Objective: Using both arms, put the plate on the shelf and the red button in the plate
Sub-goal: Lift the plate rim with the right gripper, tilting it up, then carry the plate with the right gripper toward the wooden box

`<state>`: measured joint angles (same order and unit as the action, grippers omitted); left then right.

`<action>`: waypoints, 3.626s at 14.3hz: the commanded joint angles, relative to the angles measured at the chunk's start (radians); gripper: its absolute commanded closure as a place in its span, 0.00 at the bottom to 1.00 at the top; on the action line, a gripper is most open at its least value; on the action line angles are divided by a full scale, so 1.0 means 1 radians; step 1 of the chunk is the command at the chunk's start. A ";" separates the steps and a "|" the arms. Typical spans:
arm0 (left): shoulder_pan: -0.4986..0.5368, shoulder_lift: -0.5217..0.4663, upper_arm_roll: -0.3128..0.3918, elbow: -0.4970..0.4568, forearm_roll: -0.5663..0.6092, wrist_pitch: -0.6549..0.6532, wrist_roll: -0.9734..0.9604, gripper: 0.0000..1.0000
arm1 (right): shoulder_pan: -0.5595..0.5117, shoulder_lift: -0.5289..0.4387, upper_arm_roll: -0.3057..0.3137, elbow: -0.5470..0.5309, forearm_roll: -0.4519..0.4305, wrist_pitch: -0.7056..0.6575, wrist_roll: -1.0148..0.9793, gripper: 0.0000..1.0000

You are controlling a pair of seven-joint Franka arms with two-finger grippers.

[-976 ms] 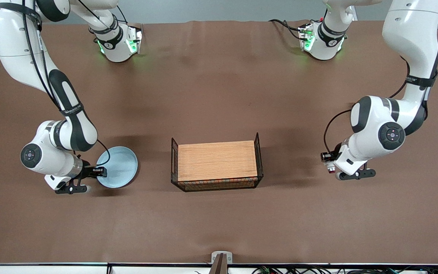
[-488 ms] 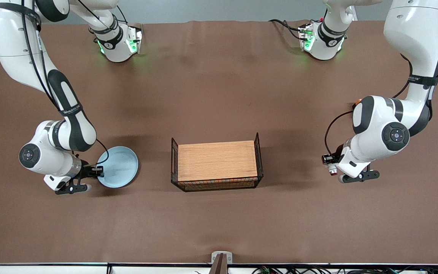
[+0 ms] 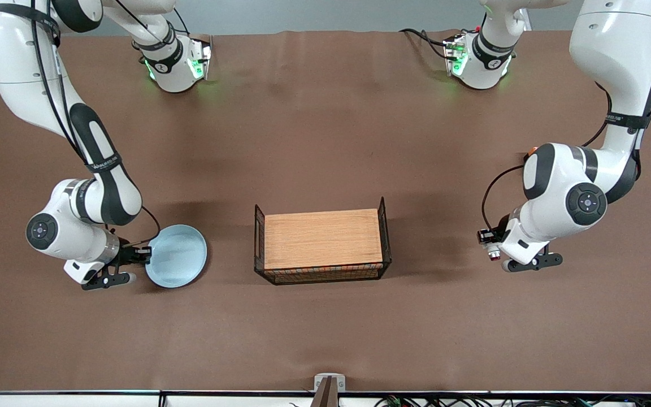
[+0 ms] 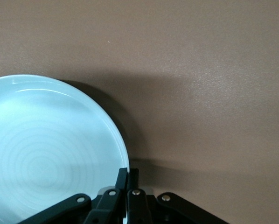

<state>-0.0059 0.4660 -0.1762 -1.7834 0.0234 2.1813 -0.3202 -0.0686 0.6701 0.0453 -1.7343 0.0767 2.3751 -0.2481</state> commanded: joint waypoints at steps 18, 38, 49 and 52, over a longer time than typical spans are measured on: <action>-0.011 0.003 0.003 0.015 0.009 -0.018 -0.020 0.72 | -0.057 -0.236 0.013 0.064 0.109 -0.565 0.191 1.00; -0.006 0.003 0.003 0.015 0.009 -0.018 -0.019 0.72 | 0.096 -0.503 0.030 0.144 0.270 -0.953 0.718 1.00; -0.008 0.002 0.003 0.015 0.009 -0.018 -0.022 0.72 | 0.338 -0.501 0.027 0.179 0.321 -0.847 1.191 1.00; -0.009 0.002 0.003 0.015 0.009 -0.018 -0.026 0.72 | 0.389 -0.503 0.027 0.180 0.319 -0.815 1.338 1.00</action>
<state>-0.0086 0.4675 -0.1759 -1.7830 0.0234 2.1804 -0.3227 0.2869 0.1716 0.0823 -1.5661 0.3766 1.5512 0.9954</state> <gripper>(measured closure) 0.586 0.982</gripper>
